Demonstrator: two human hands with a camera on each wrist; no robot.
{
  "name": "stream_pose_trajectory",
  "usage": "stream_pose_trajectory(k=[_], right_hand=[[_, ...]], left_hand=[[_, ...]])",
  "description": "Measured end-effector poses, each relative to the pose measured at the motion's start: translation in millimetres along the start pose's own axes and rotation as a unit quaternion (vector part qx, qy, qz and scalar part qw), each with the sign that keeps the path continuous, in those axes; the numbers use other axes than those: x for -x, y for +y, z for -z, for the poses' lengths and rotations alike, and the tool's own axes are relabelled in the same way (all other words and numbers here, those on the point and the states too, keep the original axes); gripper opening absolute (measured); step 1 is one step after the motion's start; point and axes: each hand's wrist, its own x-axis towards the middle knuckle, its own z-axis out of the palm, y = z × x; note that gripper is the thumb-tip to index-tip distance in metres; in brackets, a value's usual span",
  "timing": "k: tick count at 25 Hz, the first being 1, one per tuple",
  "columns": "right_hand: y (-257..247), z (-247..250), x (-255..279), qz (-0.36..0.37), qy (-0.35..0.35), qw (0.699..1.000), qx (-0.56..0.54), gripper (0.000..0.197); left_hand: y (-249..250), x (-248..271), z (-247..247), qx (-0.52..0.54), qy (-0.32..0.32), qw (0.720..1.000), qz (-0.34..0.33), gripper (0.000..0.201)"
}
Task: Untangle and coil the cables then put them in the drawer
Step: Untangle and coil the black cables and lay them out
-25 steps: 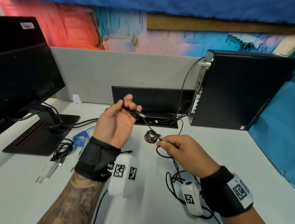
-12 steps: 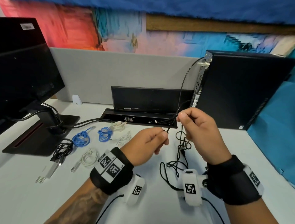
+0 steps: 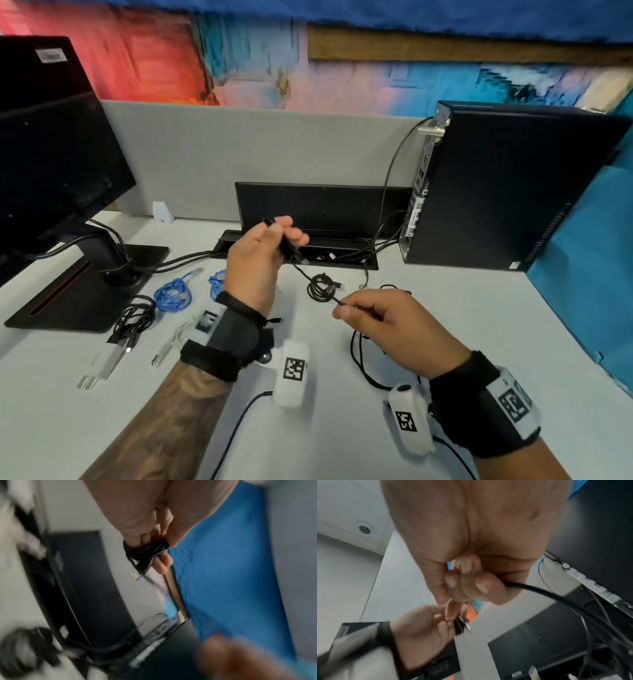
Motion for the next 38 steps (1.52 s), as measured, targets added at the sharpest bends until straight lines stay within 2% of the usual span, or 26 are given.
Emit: stream_pose_trajectory(k=[2, 4, 5, 7, 9, 11, 13, 14, 16, 18, 19, 21, 23, 26, 27, 29, 32, 34, 36, 38], right_hand=[[-10, 10, 2, 0.029, 0.055, 0.997, -0.039, 0.016], [-15, 24, -1, 0.067, 0.14, 0.987, -0.043, 0.013], [-17, 30, -4, 0.082, 0.173, 0.981, -0.022, 0.013], [-15, 38, -11, 0.08, 0.218, 0.972, -0.011, 0.013], [-7, 40, -20, 0.058, 0.234, 0.97, -0.027, 0.014], [2, 30, -24, 0.042, 0.194, 0.979, -0.041, 0.019], [5, 11, -20, 0.031, 0.114, 0.992, -0.049, 0.023], [5, 1, -15, 0.028, 0.083, 0.995, -0.046, 0.025], [2, -11, -5, 0.035, 0.038, 0.999, -0.007, 0.036], [-8, -11, 2, 0.051, 0.0, 0.997, 0.055, 0.048], [-13, -8, 4, 0.061, -0.007, 0.996, 0.062, 0.044], [-26, 4, 7, 0.082, 0.012, 0.996, 0.031, 0.025], [-31, 17, 6, 0.101, 0.066, 0.993, 0.011, 0.017], [-21, 29, -8, 0.108, 0.148, 0.982, 0.04, 0.018], [-14, 29, -13, 0.101, 0.161, 0.981, 0.039, 0.017], [0, 23, -21, 0.087, 0.166, 0.982, 0.01, 0.017], [11, 7, -20, 0.058, 0.122, 0.991, -0.026, 0.02], [14, -1, -15, 0.033, 0.056, 0.998, -0.014, 0.023], [13, -6, -10, 0.021, 0.01, 0.999, 0.027, 0.029], [5, -6, -6, 0.033, -0.006, 0.997, 0.071, 0.034]], left_hand=[[-17, 9, 4, -0.232, -0.044, 0.968, -0.08, 0.02], [-22, 23, 0, -0.307, -0.165, 0.935, -0.065, 0.03], [-22, 30, -3, -0.313, -0.223, 0.922, -0.047, 0.039], [-11, 43, -12, -0.284, -0.32, 0.904, 0.007, 0.039], [9, 50, -21, -0.128, -0.359, 0.917, 0.115, 0.031], [33, 49, -26, 0.109, -0.336, 0.913, 0.206, 0.028], [43, 36, -23, 0.263, -0.241, 0.914, 0.194, 0.028], [42, 29, -21, 0.289, -0.187, 0.924, 0.169, 0.028], [33, 18, -16, 0.242, -0.105, 0.959, 0.107, 0.026], [15, 16, -10, 0.056, -0.063, 0.996, 0.016, 0.022], [6, 18, -8, -0.061, -0.063, 0.995, -0.037, 0.02], [-7, 25, -6, -0.232, -0.107, 0.961, -0.104, 0.017], [-11, 36, -7, -0.278, -0.195, 0.936, -0.095, 0.027], [-6, 48, -13, -0.241, -0.321, 0.916, 0.001, 0.036], [-2, 50, -15, -0.211, -0.335, 0.917, 0.037, 0.034], [7, 51, -18, -0.085, -0.325, 0.934, 0.119, 0.031], [22, 43, -20, 0.168, -0.229, 0.937, 0.205, 0.028], [26, 30, -15, 0.274, -0.14, 0.932, 0.193, 0.031], [22, 17, -9, 0.3, -0.065, 0.939, 0.157, 0.03], [9, 9, -4, 0.226, -0.026, 0.968, 0.105, 0.028]])
